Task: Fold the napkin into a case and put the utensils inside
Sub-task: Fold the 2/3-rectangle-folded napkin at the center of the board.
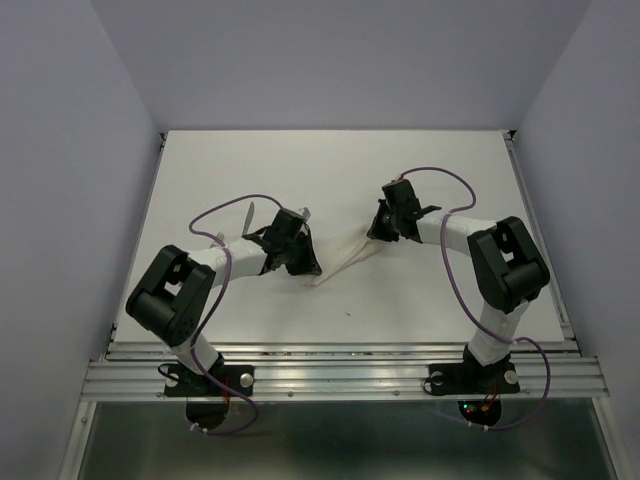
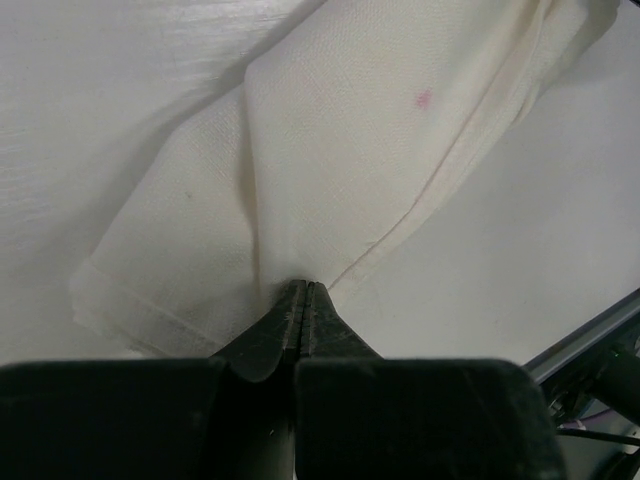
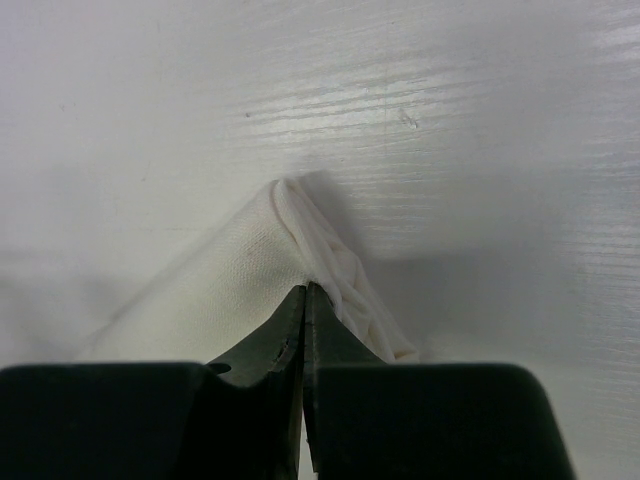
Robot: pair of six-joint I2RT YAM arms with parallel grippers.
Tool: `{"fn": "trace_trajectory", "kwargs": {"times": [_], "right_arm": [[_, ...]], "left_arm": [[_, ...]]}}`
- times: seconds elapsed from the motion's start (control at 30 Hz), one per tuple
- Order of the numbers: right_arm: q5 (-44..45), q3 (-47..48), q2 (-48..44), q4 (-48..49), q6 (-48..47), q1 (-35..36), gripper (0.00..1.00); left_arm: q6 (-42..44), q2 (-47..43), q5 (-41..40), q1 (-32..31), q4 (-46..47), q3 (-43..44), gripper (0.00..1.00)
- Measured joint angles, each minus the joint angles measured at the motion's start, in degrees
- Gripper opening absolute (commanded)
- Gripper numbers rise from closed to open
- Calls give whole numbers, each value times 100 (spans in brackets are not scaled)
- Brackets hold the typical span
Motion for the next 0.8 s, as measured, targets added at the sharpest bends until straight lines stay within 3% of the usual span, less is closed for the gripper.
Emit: {"fn": "trace_trajectory", "kwargs": {"times": [0.8], "right_arm": [[-280, -31, -861, -199, -553, 0, 12]], "left_arm": [[195, -518, -525, 11, -782, 59, 0]]}}
